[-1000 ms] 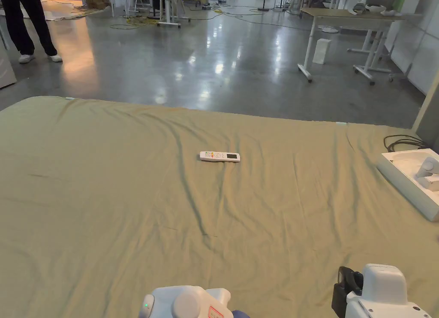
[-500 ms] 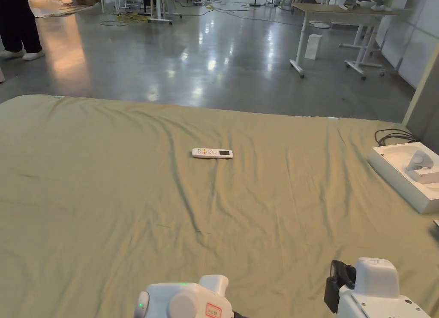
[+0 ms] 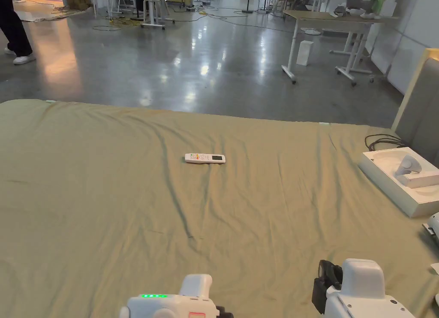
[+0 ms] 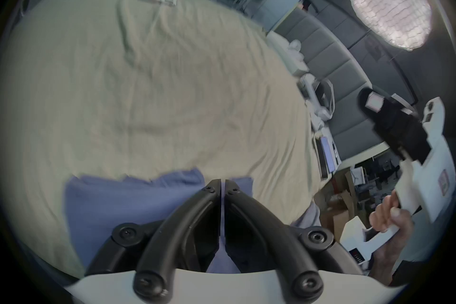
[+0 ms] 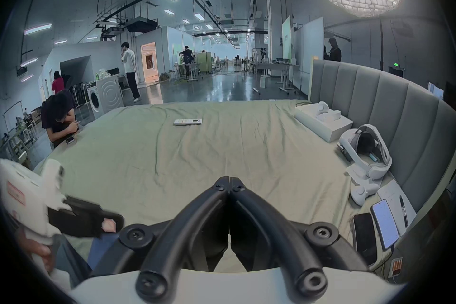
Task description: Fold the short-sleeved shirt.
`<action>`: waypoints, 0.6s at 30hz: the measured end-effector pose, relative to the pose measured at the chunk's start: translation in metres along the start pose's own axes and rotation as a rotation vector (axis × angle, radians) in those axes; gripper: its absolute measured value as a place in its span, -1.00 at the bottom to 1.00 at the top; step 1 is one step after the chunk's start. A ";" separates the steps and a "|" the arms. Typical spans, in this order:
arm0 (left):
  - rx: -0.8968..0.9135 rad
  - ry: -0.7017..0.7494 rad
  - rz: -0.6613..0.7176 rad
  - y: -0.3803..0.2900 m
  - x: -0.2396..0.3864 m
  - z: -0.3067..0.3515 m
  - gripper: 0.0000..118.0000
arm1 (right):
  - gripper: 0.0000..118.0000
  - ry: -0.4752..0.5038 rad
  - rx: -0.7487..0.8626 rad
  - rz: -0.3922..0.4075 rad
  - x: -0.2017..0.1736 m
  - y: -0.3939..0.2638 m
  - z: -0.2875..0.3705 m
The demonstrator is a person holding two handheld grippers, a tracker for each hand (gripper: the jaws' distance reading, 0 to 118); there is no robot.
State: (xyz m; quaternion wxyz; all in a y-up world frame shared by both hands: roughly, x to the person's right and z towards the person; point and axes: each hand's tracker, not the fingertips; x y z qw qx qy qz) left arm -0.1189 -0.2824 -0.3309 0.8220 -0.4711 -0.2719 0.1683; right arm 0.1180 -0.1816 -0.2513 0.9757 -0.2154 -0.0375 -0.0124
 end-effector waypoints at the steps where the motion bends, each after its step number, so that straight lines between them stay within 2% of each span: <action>1: 0.045 0.008 -0.024 -0.004 0.008 0.000 -0.92 | -1.00 0.002 0.010 0.000 -0.001 0.003 0.000; 2: 0.098 0.015 -0.049 -0.009 0.018 -0.001 -0.93 | -1.00 0.004 0.023 0.000 -0.003 0.007 0.001; 3: 0.139 0.053 -0.078 0.017 0.012 0.056 -0.93 | -1.00 0.004 0.039 0.002 -0.005 0.010 0.002; 6: 0.363 0.163 -0.197 0.021 0.054 0.064 -0.95 | -1.00 -0.003 0.091 0.011 -0.011 0.022 0.005; 7: 0.421 0.192 -0.226 0.037 0.032 0.102 -0.95 | -1.00 -0.004 0.102 0.009 -0.012 0.026 0.005; 10: 0.582 0.327 -0.283 0.029 0.067 0.112 -0.96 | -1.00 -0.015 0.150 0.007 -0.017 0.038 0.008; 11: 0.619 0.362 -0.299 0.026 0.033 0.141 -0.96 | -1.00 -0.023 0.172 0.011 -0.020 0.042 0.009; 12: 0.679 0.397 -0.333 0.018 0.044 0.145 -0.96 | -1.00 -0.029 0.184 0.013 -0.021 0.046 0.011; 14: 0.744 0.496 -0.364 -0.010 0.074 0.146 -0.96 | -1.00 -0.033 0.213 0.010 -0.025 0.054 0.013; 15: 0.767 0.524 -0.368 0.022 0.035 0.169 -0.96 | -1.00 -0.037 0.223 0.008 -0.027 0.057 0.014; 18: 0.778 0.540 -0.350 0.003 0.056 0.171 -0.96 | -1.00 -0.052 0.255 0.024 -0.034 0.066 0.016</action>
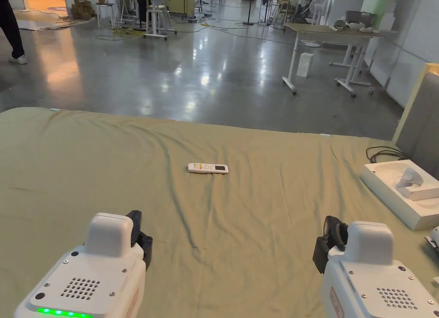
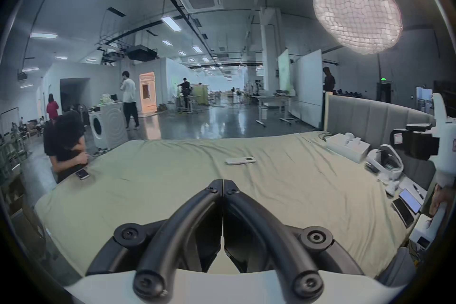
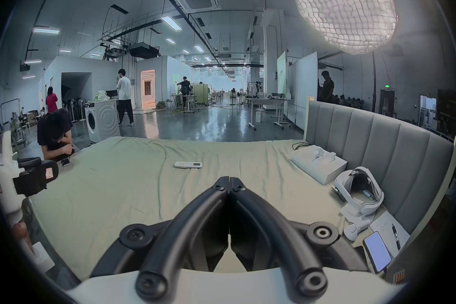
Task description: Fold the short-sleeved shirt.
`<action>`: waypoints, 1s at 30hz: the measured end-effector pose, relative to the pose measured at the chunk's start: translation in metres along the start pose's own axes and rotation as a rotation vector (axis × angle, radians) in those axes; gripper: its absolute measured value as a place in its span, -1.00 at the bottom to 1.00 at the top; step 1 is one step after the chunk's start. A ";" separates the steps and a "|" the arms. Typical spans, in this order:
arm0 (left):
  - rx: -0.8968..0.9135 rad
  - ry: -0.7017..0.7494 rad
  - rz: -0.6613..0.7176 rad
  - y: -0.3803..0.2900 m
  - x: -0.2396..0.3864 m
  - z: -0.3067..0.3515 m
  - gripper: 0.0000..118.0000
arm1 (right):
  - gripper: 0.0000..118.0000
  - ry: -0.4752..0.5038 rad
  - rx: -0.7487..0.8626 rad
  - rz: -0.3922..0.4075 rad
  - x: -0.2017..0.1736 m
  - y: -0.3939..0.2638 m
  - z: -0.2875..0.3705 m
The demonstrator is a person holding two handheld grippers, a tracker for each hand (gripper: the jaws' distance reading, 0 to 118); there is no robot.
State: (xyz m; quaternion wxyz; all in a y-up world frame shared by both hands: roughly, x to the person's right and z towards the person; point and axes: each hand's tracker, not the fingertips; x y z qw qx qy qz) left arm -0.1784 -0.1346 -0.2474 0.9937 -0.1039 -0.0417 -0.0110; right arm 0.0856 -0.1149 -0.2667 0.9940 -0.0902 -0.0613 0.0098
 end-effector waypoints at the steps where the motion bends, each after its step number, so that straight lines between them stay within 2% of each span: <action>1: 0.001 0.035 0.012 0.003 -0.043 -0.025 -0.96 | -1.00 0.002 0.003 0.003 -0.002 0.003 0.000; 4: -0.026 0.013 0.061 -0.002 -0.040 -0.015 -0.96 | -1.00 0.016 0.006 0.008 -0.008 0.006 0.005; 5: -0.031 0.012 0.074 -0.002 -0.063 -0.025 -0.96 | -1.00 0.022 0.002 0.017 -0.011 0.005 0.008; 8: -0.045 0.016 0.059 -0.009 -0.066 -0.016 -0.96 | -1.00 0.043 -0.043 0.047 -0.027 -0.013 0.022; 15: -0.103 -0.004 0.056 -0.037 -0.104 -0.008 -0.96 | -1.00 0.190 -0.331 0.109 -0.090 -0.113 0.048; 17: -0.129 -0.015 0.061 -0.045 -0.114 -0.004 -0.96 | -1.00 0.204 -0.377 0.136 -0.105 -0.140 0.046; 24: -0.261 -0.093 0.129 -0.076 -0.138 0.009 -0.96 | -1.00 0.111 -0.436 0.195 -0.118 -0.200 0.019; 27: -0.329 -0.126 0.156 -0.089 -0.145 0.007 -0.94 | -1.00 0.086 -0.471 0.188 -0.112 -0.219 0.007; 30: -0.397 -0.173 0.182 -0.099 -0.149 0.002 -0.74 | -1.00 0.055 -0.432 0.215 -0.109 -0.225 0.010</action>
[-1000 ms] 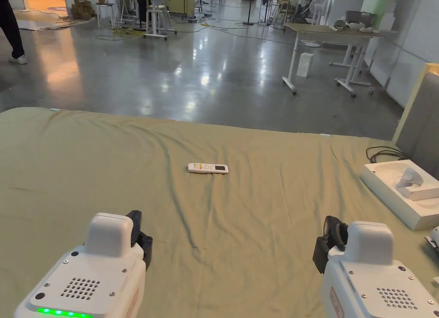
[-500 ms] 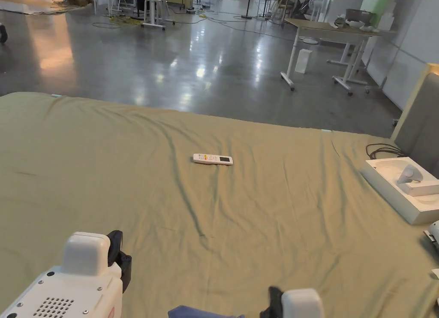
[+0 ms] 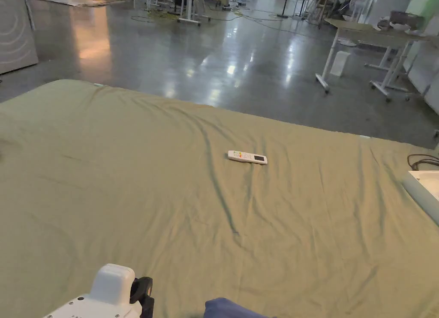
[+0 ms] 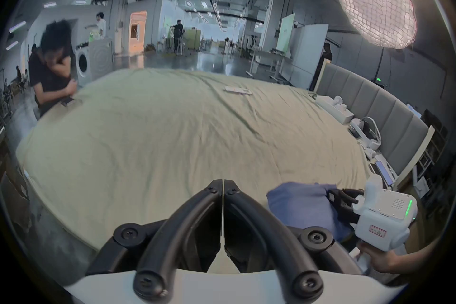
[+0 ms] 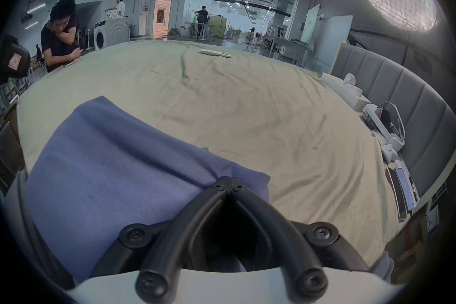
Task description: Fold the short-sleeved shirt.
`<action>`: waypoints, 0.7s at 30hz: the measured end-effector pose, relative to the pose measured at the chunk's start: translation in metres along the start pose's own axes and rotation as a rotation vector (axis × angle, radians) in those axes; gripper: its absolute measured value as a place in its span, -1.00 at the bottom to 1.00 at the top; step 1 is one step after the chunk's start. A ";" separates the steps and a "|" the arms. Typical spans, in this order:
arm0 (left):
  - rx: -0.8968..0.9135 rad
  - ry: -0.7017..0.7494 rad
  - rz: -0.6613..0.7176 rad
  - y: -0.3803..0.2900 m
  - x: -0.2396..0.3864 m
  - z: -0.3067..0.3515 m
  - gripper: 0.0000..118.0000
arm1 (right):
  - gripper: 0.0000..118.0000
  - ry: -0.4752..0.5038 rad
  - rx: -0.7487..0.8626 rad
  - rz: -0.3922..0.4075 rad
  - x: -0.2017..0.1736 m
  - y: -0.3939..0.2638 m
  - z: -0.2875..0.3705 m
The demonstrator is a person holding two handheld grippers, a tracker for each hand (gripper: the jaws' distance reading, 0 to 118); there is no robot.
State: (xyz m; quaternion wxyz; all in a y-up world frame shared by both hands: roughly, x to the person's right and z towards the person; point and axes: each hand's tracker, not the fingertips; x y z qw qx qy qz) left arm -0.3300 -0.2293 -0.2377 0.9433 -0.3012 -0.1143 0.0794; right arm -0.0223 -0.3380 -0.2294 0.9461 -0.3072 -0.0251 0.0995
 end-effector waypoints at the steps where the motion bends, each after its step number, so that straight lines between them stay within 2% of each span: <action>1: -0.026 -0.023 0.010 0.000 -0.003 -0.003 -0.69 | -1.00 -0.001 -0.001 0.002 0.000 -0.001 -0.001; 2: -0.048 -0.050 0.018 -0.001 -0.005 -0.005 -0.65 | -1.00 0.000 0.001 -0.001 0.004 -0.006 -0.004; 5: -0.102 -0.132 0.076 -0.001 -0.014 -0.012 -0.21 | -1.00 0.000 0.002 -0.007 0.007 -0.008 -0.006; 8: -0.216 -0.273 0.181 0.000 -0.026 -0.025 0.08 | -1.00 0.007 -0.001 -0.015 0.008 -0.006 -0.002; 10: -0.294 -0.380 0.226 0.000 -0.037 -0.036 0.10 | -1.00 0.012 -0.004 -0.012 0.009 -0.005 -0.003; 14: -0.393 -0.504 0.372 -0.002 -0.062 -0.065 0.10 | -1.00 0.019 -0.008 -0.012 0.008 0.002 0.005; 21: -0.440 -0.613 0.533 -0.019 -0.077 -0.110 0.10 | -1.00 0.028 -0.022 -0.017 0.010 0.004 0.004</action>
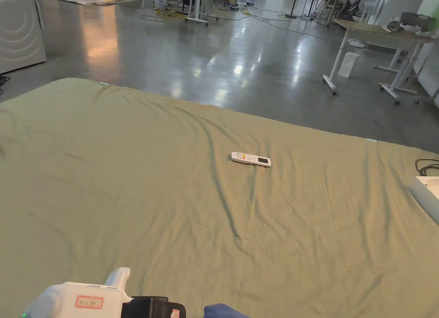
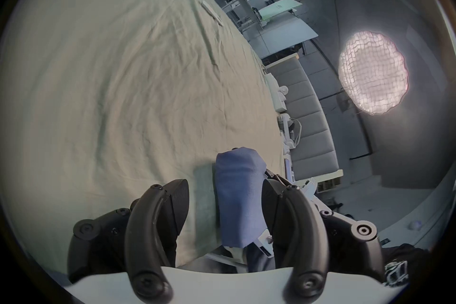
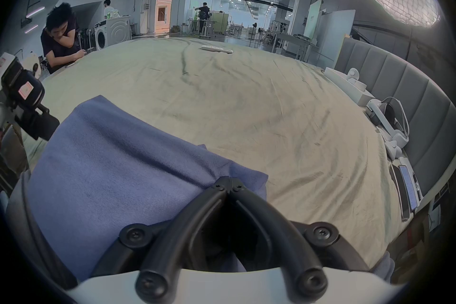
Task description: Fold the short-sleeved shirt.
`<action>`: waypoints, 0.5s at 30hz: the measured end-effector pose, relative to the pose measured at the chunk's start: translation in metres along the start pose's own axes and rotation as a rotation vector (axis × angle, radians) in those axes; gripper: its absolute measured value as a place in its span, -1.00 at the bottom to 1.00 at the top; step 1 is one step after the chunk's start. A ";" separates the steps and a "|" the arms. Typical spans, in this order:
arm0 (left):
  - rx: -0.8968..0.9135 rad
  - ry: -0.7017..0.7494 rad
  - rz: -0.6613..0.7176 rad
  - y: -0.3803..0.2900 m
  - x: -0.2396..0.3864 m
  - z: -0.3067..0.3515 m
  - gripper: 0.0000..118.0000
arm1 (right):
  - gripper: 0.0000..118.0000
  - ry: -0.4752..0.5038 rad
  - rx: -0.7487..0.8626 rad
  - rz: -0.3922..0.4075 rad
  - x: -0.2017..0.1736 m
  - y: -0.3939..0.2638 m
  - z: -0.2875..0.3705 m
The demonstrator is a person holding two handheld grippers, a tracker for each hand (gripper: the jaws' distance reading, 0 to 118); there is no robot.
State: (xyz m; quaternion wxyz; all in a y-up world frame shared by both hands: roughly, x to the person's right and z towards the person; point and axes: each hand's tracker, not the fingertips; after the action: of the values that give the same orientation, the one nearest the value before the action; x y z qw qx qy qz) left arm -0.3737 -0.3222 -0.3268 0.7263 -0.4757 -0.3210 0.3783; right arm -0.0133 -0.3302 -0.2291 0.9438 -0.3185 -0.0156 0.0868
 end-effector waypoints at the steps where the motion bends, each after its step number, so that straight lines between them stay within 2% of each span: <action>1: -0.011 -0.018 0.012 -0.001 -0.002 -0.003 0.10 | -1.00 0.000 -0.001 0.001 -0.003 0.006 0.007; 5: -0.107 -0.159 0.098 -0.003 -0.017 -0.030 0.10 | -1.00 0.001 -0.005 0.001 0.001 0.000 -0.001; 11: -0.151 -0.205 0.100 -0.012 -0.004 -0.057 0.10 | -1.00 0.005 -0.008 -0.007 0.003 -0.002 -0.005; 15: -0.183 -0.153 0.086 -0.012 -0.007 -0.079 0.10 | -1.00 0.007 -0.010 -0.010 0.004 -0.003 -0.006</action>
State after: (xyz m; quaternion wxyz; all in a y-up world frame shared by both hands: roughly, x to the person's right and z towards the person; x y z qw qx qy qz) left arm -0.3094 -0.3670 -0.3431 0.6364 -0.5229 -0.3880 0.4135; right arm -0.0085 -0.3353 -0.2320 0.9426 -0.3237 -0.0141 0.0808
